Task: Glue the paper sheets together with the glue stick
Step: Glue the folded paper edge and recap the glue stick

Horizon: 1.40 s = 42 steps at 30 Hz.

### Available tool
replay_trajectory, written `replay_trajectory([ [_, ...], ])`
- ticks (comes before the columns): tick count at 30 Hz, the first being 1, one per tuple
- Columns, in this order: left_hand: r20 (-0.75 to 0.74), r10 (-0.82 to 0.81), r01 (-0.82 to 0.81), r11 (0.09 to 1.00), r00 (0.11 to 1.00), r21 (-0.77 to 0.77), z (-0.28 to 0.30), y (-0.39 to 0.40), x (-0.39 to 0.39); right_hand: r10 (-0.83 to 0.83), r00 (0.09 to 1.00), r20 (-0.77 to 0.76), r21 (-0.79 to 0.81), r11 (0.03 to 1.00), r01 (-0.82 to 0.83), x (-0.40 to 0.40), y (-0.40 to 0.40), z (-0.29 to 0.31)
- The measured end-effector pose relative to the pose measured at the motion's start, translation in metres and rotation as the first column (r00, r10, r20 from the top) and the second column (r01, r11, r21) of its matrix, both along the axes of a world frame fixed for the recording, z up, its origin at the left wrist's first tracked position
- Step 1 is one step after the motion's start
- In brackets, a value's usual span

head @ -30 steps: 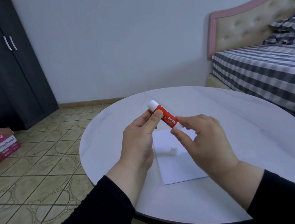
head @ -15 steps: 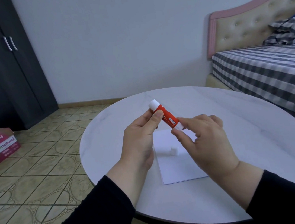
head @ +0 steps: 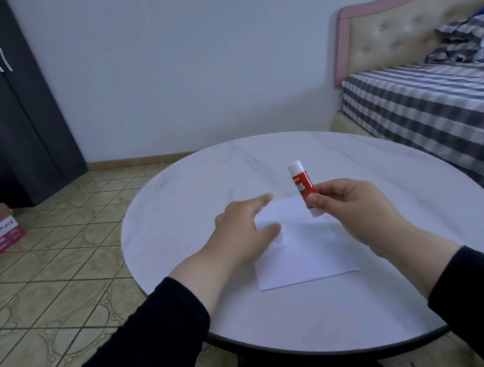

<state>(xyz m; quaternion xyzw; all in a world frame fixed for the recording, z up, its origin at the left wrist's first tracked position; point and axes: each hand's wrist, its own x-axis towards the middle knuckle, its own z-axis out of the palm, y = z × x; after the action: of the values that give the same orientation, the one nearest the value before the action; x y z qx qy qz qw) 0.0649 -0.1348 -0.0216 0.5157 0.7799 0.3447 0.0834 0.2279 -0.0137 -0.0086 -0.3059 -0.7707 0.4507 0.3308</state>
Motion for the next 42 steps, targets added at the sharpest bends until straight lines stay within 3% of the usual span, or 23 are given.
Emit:
replay_trajectory([
  [1,-0.145,-0.034,0.017,0.993,0.989,-0.115,-0.006,0.002,0.002,-0.005,0.999,0.031,0.001,1.000,0.005,0.003,0.005,-0.003],
  [3,-0.289,-0.116,0.040,0.966,0.950,-0.255,-0.016,0.007,0.008,-0.006,0.997,0.081,0.008,1.000,0.005,0.006,0.011,-0.012],
  [8,-0.491,-0.132,-0.006,0.963,0.861,-0.269,-0.026,0.017,0.009,0.005,0.980,0.197,0.070,0.997,-0.019,0.002,0.019,-0.037],
  [11,-0.408,-0.118,0.024,0.974,0.905,-0.227,-0.027,0.016,0.001,0.030,0.980,0.197,0.086,0.995,-0.048,0.000,0.017,-0.044],
  [15,-0.017,0.067,-0.066,0.996,0.998,0.064,-0.017,0.010,-0.009,0.025,0.990,0.135,0.114,0.993,-0.041,-0.001,0.013,-0.044],
  [18,0.390,-0.021,-0.093,0.958,0.920,0.270,-0.002,0.007,-0.007,0.035,0.994,0.107,0.150,0.987,-0.051,-0.001,0.010,-0.043],
  [20,0.499,-0.106,-0.073,0.942,0.860,0.327,0.007,0.005,-0.001,0.054,0.994,0.091,0.143,0.987,-0.067,-0.002,0.008,-0.045],
  [32,0.378,-0.168,0.041,0.946,0.910,0.323,0.013,0.004,0.008,0.058,0.994,0.094,0.314,0.945,-0.085,-0.006,0.002,-0.052],
  [42,0.049,-0.105,0.092,0.973,0.993,0.212,0.025,-0.005,0.006,0.025,0.980,0.199,0.466,0.877,-0.116,-0.007,-0.001,-0.052],
])
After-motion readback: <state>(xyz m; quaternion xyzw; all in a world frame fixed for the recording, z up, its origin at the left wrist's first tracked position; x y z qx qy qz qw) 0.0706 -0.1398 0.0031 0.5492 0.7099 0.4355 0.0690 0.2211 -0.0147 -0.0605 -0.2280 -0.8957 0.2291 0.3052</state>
